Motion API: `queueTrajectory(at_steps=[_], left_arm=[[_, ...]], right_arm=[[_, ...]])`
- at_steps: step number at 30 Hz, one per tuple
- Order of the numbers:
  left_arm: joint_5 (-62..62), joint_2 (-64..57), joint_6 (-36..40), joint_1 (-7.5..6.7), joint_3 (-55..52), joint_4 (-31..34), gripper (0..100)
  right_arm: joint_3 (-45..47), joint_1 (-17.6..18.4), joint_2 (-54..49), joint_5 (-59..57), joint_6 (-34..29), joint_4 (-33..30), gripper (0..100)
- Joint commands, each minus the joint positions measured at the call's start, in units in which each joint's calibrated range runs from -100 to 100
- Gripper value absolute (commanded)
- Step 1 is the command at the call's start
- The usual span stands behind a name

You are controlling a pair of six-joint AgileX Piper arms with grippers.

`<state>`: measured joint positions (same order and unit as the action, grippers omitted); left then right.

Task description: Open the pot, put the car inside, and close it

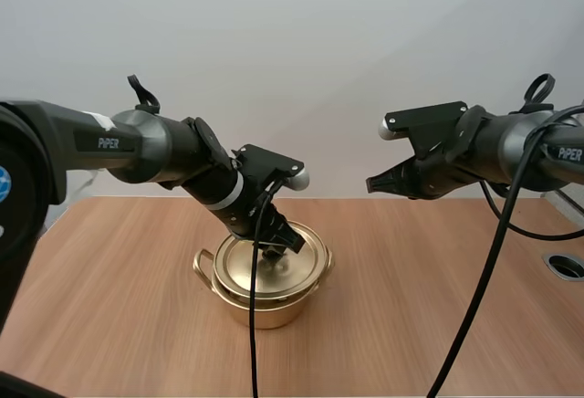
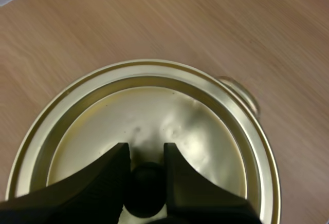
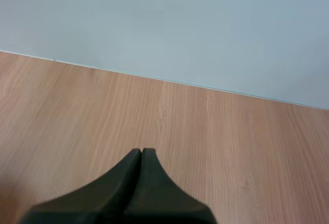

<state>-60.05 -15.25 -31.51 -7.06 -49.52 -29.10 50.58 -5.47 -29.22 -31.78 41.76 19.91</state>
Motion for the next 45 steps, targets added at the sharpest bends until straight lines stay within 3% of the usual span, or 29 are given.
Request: queueTrajectory(at_steps=[1,7,9,11,14,16,17,19,22,23,27,31,39,45], left_arm=[[0.7,0.0,2.0,-0.07,0.0,3.4,0],[0.4,0.0,1.9,-0.07,0.0,3.2,0],[-0.2,0.0,1.5,-0.07,0.0,3.0,7],[-0.3,0.0,1.6,-0.07,0.0,3.0,26],[-0.1,-0.4,2.0,-0.07,0.0,3.0,66],[-0.1,-1.4,3.1,0.01,1.0,3.4,74],[0.1,-2.3,3.9,0.01,1.9,4.0,71],[0.3,-4.5,5.3,0.16,4.1,4.5,56],[-0.3,-9.6,6.9,0.81,7.9,5.3,9],[-0.3,-11.7,7.5,1.14,8.9,5.7,0],[1.1,-20.6,10.4,3.14,11.6,6.2,0],[0.5,-30.6,10.4,4.06,12.1,6.5,0],[-3.1,-49.7,15.1,4.06,12.1,8.8,0],[-9.5,-59.3,18.8,4.06,11.3,10.5,0]], right_arm=[[0.0,0.0,-0.1,0.0,0.0,0.0,0],[0.0,0.0,-0.1,0.0,0.0,0.0,0],[0.0,0.0,-0.1,0.0,0.0,0.0,0],[0.0,0.0,-0.1,0.0,0.0,0.0,0],[0.0,0.0,-0.1,0.0,0.0,0.0,0],[0.0,0.0,-0.1,0.0,0.0,0.6,0],[0.0,0.0,-0.1,0.0,0.0,1.8,0],[0.0,0.0,-0.1,0.0,0.0,4.1,0],[0.0,0.0,-0.2,-0.2,-0.1,7.3,0],[0.0,0.0,-0.4,-1.6,-0.2,8.8,0],[0.0,0.0,-3.2,-9.1,-1.1,16.1,0],[0.0,1.0,-9.7,-10.1,5.4,20.2,0],[0.8,3.1,-32.7,-18.6,6.4,20.1,0],[6.7,3.1,-50.5,-19.9,6.4,16.6,0]])
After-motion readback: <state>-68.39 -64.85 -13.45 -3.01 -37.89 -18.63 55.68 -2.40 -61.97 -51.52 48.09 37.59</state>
